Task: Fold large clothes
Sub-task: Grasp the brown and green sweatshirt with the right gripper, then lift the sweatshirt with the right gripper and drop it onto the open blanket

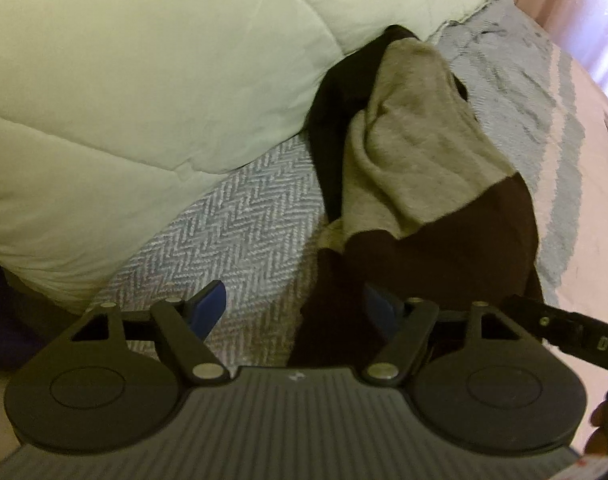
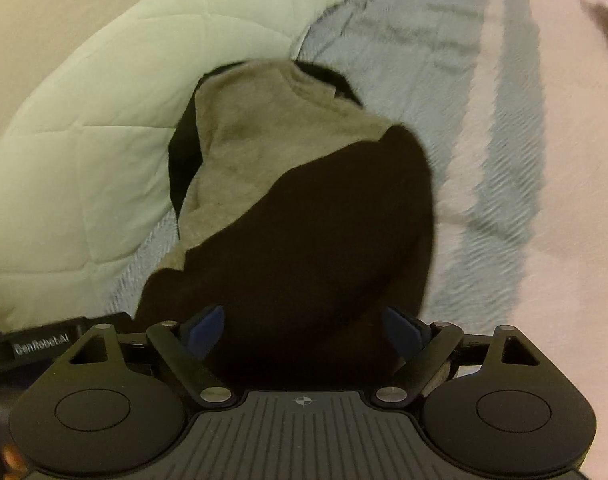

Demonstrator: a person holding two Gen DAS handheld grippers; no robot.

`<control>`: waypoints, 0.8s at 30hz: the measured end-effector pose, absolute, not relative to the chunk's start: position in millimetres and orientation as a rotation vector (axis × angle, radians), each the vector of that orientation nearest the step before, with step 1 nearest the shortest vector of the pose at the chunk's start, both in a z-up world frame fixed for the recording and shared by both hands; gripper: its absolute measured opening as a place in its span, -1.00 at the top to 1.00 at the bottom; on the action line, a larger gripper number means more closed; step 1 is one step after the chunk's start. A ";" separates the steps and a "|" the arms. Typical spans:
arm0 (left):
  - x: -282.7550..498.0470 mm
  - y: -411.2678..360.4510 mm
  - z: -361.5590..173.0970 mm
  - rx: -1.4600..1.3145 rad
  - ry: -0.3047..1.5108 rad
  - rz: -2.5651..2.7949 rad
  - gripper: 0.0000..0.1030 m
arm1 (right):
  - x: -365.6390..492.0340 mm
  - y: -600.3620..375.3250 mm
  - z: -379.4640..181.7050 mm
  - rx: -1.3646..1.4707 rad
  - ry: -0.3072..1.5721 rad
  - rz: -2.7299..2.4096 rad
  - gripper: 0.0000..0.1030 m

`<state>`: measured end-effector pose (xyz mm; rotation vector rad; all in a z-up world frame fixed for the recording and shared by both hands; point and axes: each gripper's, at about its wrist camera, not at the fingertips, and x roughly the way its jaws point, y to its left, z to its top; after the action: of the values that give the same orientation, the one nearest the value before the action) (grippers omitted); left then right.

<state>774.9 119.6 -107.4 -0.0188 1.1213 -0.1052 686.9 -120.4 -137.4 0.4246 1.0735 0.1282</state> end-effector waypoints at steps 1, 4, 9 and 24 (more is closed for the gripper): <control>777.8 120.9 -110.2 -0.021 1.125 -0.102 -0.38 | 690.8 -118.0 -144.5 0.443 1.081 0.124 -0.64; 784.9 123.5 -117.2 -0.023 1.132 -0.096 -0.38 | 700.1 -114.7 -160.0 0.508 1.080 0.124 -0.55; 788.0 123.3 -121.4 -0.020 1.133 -0.100 -0.38 | 707.4 -108.6 -162.1 0.548 1.050 0.186 0.52; 768.7 85.4 -69.2 -0.061 1.088 -0.238 -0.35 | 634.4 -190.3 -18.1 0.593 0.621 0.050 0.90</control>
<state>768.7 85.4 -69.2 -0.0612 1.0879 -0.2375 634.4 -190.3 -18.1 0.5926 0.6214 0.0503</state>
